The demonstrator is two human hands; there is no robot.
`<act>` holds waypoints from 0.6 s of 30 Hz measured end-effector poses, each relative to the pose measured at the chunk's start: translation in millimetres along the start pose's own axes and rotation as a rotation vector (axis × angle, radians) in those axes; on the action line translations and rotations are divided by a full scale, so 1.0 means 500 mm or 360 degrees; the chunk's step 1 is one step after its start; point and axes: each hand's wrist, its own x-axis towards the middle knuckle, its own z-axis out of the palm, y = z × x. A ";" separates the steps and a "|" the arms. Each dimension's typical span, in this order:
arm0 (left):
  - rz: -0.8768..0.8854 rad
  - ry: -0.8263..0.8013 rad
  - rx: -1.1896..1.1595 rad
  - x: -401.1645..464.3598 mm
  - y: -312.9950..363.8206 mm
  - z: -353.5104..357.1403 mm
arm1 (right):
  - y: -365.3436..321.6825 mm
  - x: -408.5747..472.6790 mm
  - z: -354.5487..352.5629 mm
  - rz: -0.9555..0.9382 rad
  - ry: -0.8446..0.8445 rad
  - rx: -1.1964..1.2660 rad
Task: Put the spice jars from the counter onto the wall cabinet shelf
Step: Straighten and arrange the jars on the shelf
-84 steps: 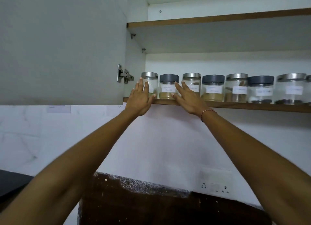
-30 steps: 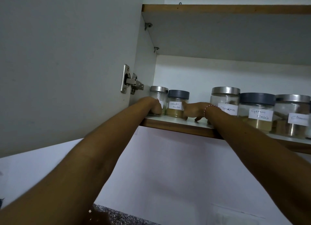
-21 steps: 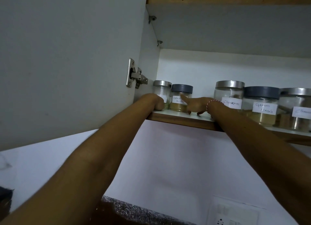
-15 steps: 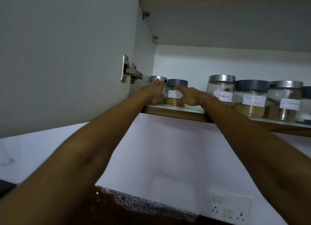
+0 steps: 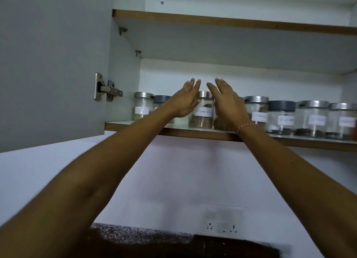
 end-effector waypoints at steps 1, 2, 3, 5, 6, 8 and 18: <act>0.0022 -0.0001 0.0021 0.004 0.011 0.003 | 0.019 -0.012 -0.007 0.0081 -0.0011 -0.0002; 0.0047 0.0005 0.0051 0.007 0.020 0.006 | 0.034 -0.024 -0.012 0.0159 -0.0016 0.0003; 0.0074 0.0018 0.0088 0.010 0.028 0.009 | 0.049 -0.033 -0.016 0.0231 -0.0021 0.0017; 0.0103 0.0043 0.0146 0.014 0.040 0.015 | 0.075 -0.048 -0.020 0.0333 -0.0068 0.0052; 0.0099 0.0045 0.0145 0.015 0.044 0.016 | 0.086 -0.051 -0.021 0.0353 -0.0110 0.0060; 0.0081 0.0045 0.0106 0.018 0.047 0.016 | 0.103 -0.051 -0.023 0.0328 -0.0210 0.0066; 0.0078 -0.0016 0.0141 0.029 -0.006 0.026 | 0.115 -0.010 0.003 0.0314 -0.0295 0.0332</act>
